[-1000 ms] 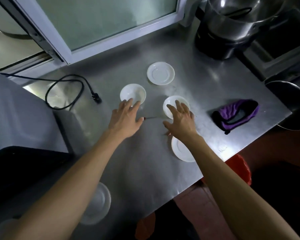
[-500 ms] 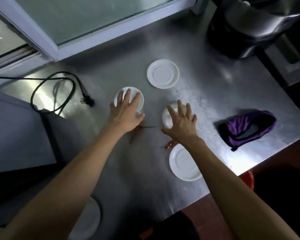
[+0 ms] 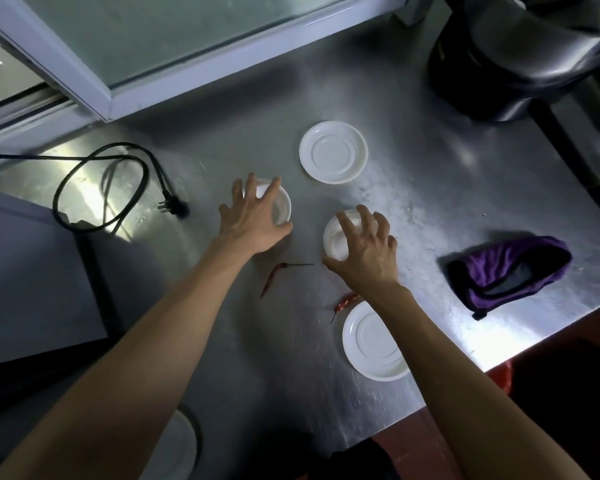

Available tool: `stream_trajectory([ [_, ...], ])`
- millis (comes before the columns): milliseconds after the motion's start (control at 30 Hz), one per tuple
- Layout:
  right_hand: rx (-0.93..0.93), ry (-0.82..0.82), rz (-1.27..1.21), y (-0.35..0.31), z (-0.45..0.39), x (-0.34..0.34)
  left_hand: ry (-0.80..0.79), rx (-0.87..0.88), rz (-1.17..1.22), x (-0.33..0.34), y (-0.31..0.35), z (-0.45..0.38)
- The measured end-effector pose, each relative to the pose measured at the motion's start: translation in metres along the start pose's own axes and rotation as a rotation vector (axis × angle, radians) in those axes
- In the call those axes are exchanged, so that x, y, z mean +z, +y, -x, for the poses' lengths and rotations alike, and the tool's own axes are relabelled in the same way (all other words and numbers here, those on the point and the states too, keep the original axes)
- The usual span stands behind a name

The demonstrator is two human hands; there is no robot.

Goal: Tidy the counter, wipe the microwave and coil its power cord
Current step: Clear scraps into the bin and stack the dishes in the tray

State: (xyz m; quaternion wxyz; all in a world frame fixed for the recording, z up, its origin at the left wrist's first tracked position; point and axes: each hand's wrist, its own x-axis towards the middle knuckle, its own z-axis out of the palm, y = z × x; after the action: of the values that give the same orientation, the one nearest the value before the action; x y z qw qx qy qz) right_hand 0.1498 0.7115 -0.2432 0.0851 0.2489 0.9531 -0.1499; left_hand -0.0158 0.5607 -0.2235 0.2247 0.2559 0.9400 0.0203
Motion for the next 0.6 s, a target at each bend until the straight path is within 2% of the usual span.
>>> stream_trajectory([
  [333, -0.033, 0.004, -0.052, -0.005, -0.006, -0.003, 0.142, 0.020, 0.005, -0.005, 0.003, 0.020],
  [600, -0.137, 0.037, -0.051, -0.032, 0.001, -0.022, 0.200, -0.034, -0.001, -0.020, -0.014, 0.074],
])
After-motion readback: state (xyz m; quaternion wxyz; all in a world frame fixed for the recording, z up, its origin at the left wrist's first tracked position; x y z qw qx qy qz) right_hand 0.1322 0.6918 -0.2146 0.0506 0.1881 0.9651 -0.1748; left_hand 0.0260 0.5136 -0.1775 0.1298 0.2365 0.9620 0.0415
